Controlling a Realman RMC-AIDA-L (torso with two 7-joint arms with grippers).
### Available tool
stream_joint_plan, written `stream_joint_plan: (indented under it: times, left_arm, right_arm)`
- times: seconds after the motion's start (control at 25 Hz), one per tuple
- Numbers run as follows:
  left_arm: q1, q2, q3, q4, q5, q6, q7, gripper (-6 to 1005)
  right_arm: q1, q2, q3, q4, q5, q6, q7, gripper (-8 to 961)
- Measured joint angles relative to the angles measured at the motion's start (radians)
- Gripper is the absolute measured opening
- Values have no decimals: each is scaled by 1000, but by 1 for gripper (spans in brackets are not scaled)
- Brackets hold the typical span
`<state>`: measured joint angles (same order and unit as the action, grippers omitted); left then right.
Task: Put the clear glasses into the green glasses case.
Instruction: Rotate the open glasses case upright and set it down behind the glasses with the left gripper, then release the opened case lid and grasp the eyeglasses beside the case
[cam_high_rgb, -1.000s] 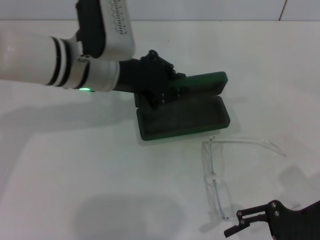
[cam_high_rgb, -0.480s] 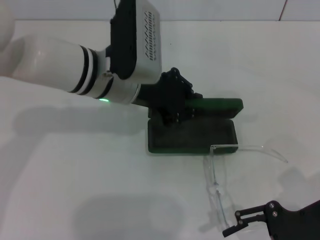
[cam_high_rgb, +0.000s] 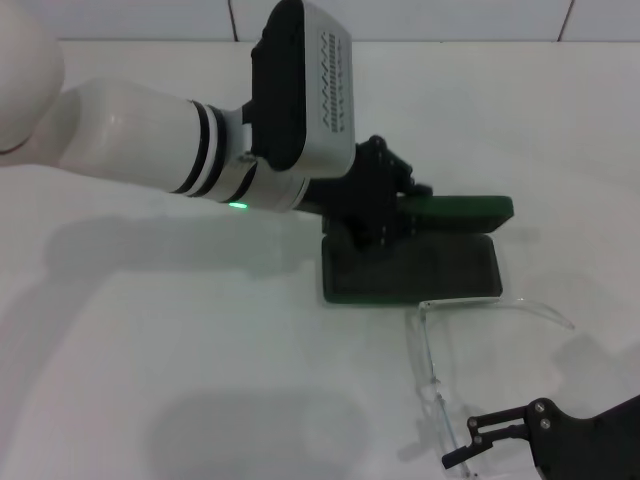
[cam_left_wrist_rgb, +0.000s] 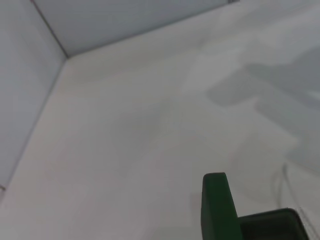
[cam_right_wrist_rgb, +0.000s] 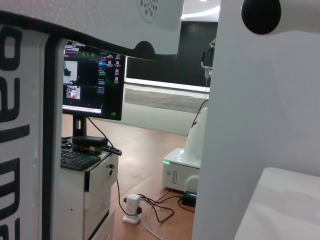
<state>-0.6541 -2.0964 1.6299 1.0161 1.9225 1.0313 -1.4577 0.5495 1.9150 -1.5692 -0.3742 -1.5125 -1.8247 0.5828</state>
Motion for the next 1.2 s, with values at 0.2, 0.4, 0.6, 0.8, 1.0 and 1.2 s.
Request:
stream_joint_plan:
  times: [0.2, 0.4, 0.6, 0.8, 1.0, 1.2]
  left_arm:
    - [0, 2, -6, -10, -53, -10, -3, 258]
    - [15, 3, -18, 2, -77, -10, -20, 454]
    - [112, 5, -121, 55, -332, 52, 27, 576]
    - [273, 6, -233, -23, -741, 233, 185, 597]
    - [429, 5, -265, -146, -980, 268, 387, 596]
    - [461, 12, -331, -302, -1071, 391, 474, 596]
  right_arm:
    - [-3, -1, 2, 0, -11, 0, 0, 863]
    - [-6, -2, 5, 0, -10, -5, 4, 862]
    - [-10, -5, 53, 0, -9, -12, 29, 862]
    - [-6, -10, 119, -19, -9, -51, 115, 862]
    - [-14, -14, 196, -231, -22, -110, 447, 861]
    - [8, 14, 289, -609, -230, -73, 1066, 861]
